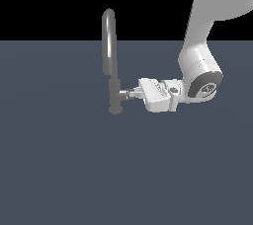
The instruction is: Turn on the faucet by rotating a designated handle.
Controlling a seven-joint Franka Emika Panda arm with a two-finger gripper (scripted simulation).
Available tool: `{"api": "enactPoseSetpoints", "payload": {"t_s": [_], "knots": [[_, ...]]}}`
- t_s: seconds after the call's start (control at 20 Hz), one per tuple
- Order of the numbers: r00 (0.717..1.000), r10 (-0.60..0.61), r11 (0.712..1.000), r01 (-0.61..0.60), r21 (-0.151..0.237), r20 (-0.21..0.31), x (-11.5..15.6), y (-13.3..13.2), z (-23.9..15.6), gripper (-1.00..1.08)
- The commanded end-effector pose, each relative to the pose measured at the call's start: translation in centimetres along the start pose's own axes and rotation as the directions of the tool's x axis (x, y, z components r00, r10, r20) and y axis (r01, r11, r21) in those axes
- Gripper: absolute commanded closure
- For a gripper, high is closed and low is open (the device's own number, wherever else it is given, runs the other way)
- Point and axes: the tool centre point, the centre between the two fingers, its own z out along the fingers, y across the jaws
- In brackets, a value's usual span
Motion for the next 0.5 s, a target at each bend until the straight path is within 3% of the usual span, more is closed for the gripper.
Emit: {"api": "enactPoseSetpoints", "payload": {"t_s": [0.0, 0.2, 0.25, 0.3, 0.45], "knots": [[1.0, 0.022, 1.0, -0.022, 0.003, 0.0, 2.2, 0.7, 0.0, 1.08], [0.999, 0.038, 0.999, -0.038, 0.005, 0.0, 4.7, 1.3, 0.0, 1.08], [0.999, 0.038, 0.999, -0.038, 0.005, 0.0, 4.7, 1.3, 0.0, 1.08], [1.0, 0.001, 1.0, -0.001, 0.0, 0.002, 2.3, 0.2, 0.0, 1.08], [1.0, 0.01, 1.0, -0.01, 0.001, 0.002, 3.7, 0.1, 0.0, 1.08]]}}
